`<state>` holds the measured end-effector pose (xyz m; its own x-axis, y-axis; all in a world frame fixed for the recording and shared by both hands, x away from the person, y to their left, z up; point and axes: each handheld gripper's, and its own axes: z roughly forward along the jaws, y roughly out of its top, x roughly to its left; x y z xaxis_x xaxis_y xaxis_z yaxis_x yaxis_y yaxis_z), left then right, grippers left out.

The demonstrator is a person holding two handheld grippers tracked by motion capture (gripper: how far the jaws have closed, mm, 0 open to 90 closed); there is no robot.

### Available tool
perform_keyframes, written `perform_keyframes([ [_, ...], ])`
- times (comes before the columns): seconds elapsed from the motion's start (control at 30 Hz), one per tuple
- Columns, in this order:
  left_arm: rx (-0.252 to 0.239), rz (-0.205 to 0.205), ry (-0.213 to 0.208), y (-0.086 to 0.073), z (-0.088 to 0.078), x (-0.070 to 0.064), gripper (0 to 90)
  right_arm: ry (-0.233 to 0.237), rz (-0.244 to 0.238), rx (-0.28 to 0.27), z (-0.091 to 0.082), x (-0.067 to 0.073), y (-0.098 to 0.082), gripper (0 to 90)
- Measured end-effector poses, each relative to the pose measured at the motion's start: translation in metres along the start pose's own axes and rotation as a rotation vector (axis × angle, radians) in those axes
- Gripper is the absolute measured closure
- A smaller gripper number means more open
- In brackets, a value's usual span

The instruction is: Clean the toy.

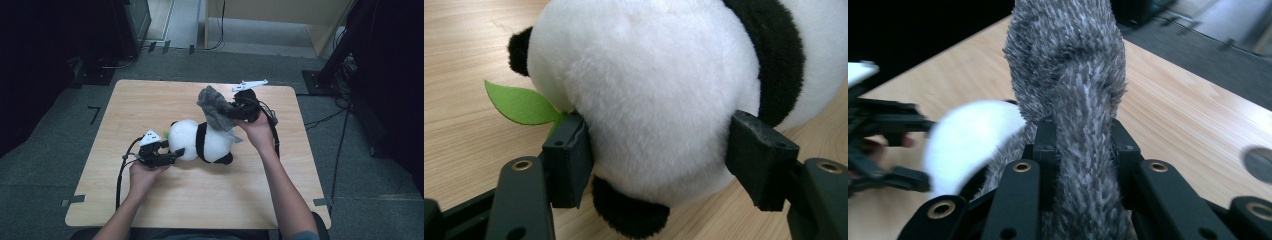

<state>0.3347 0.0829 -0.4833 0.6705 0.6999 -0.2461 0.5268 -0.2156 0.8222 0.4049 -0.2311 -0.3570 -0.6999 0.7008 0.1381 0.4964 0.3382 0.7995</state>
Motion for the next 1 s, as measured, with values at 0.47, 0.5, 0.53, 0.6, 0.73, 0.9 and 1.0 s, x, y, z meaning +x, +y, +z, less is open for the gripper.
perform_keyframes([
  [0.47,-0.003,0.004,-0.002,0.003,0.001,-0.001,27.1,0.162,-0.066,-0.038,0.03,0.055,0.008,73.1],
  [0.5,-0.003,0.004,-0.002,0.003,0.001,-0.001,27.1,0.176,-0.067,-0.037,0.032,0.057,0.008,73.1],
  [0.53,-0.005,0.003,0.0,0.003,0.001,-0.001,27.1,0.188,-0.065,-0.032,0.036,0.058,0.008,73.1],
  [0.6,-0.006,0.001,-0.002,0.003,0.001,-0.001,27.1,0.201,-0.06,-0.007,0.045,0.062,0.006,73.1],
  [0.73,-0.001,0.004,-0.002,0.003,0.001,0.0,27.2,0.178,-0.081,0.064,0.067,0.066,-0.003,73.1],
  [0.9,0.003,-0.012,0.0,0.003,0.002,0.001,27.2,0.128,-0.106,0.102,0.073,0.064,-0.007,72.6],
  [1.0,0.002,-0.011,-0.001,0.003,0.003,0.001,27.1,0.115,-0.105,0.105,0.071,0.062,-0.008,72.6],
])
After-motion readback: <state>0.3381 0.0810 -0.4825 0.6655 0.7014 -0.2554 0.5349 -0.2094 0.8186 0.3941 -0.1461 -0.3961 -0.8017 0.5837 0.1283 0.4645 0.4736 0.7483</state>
